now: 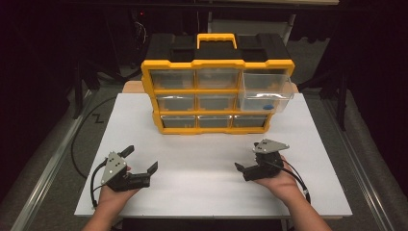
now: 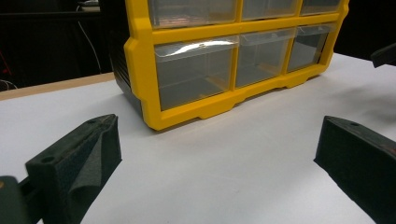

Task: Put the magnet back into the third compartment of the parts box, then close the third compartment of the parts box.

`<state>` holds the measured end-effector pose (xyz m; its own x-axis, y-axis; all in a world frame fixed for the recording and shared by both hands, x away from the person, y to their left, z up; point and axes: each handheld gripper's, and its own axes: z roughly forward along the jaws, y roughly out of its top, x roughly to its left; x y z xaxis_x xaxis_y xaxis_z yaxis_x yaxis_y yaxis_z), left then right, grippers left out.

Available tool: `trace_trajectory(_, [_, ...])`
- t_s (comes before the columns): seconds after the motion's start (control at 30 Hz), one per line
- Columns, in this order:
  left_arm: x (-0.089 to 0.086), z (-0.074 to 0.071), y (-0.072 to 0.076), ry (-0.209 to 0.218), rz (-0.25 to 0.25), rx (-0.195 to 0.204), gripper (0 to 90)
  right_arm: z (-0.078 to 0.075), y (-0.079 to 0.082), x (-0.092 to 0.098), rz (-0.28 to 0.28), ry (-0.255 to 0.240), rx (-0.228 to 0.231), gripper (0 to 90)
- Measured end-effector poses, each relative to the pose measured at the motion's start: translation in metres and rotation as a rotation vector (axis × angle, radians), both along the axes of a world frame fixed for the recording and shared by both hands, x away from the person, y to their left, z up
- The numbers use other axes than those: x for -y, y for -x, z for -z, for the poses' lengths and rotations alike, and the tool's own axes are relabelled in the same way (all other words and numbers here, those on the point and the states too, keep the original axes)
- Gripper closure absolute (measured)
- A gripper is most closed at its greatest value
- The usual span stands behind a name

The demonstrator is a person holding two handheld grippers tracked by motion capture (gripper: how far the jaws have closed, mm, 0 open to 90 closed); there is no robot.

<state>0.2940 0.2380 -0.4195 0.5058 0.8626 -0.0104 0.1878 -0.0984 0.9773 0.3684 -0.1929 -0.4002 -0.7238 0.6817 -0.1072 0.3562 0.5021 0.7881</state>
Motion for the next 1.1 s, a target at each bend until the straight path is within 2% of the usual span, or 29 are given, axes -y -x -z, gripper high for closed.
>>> trace_trajectory(0.2, [0.0, -0.001, 0.001, 0.003, 0.0, 0.005, 0.9, 0.002, 0.004, 0.004, 0.025, -0.076, 0.042, 1.7])
trace_trajectory(0.4, [-0.001, 0.0, 0.002, -0.003, -0.014, 0.004, 0.9, 0.008, 0.012, 0.002, 0.039, -0.114, 0.104, 1.7])
trace_trajectory(0.5, [-0.002, 0.001, 0.003, 0.006, -0.025, -0.004, 0.9, 0.01, 0.013, 0.006, 0.05, -0.151, 0.1, 1.8])
trace_trajectory(0.6, [-0.003, 0.002, 0.001, 0.008, -0.035, -0.012, 0.9, 0.011, 0.013, 0.008, 0.056, -0.152, 0.113, 1.8])
trace_trajectory(0.77, [-0.001, 0.001, -0.002, 0.002, -0.031, -0.002, 0.9, 0.008, 0.015, 0.012, 0.069, -0.17, 0.15, 1.8])
trace_trajectory(0.97, [0.002, 0.003, -0.003, -0.025, -0.025, 0.001, 0.9, 0.01, 0.015, 0.018, 0.091, -0.186, 0.148, 3.6])
trace_trajectory(1.1, [0.001, 0.0, -0.002, -0.003, -0.035, 0.007, 0.9, 0.009, 0.016, 0.02, 0.091, -0.198, 0.168, 6.8])
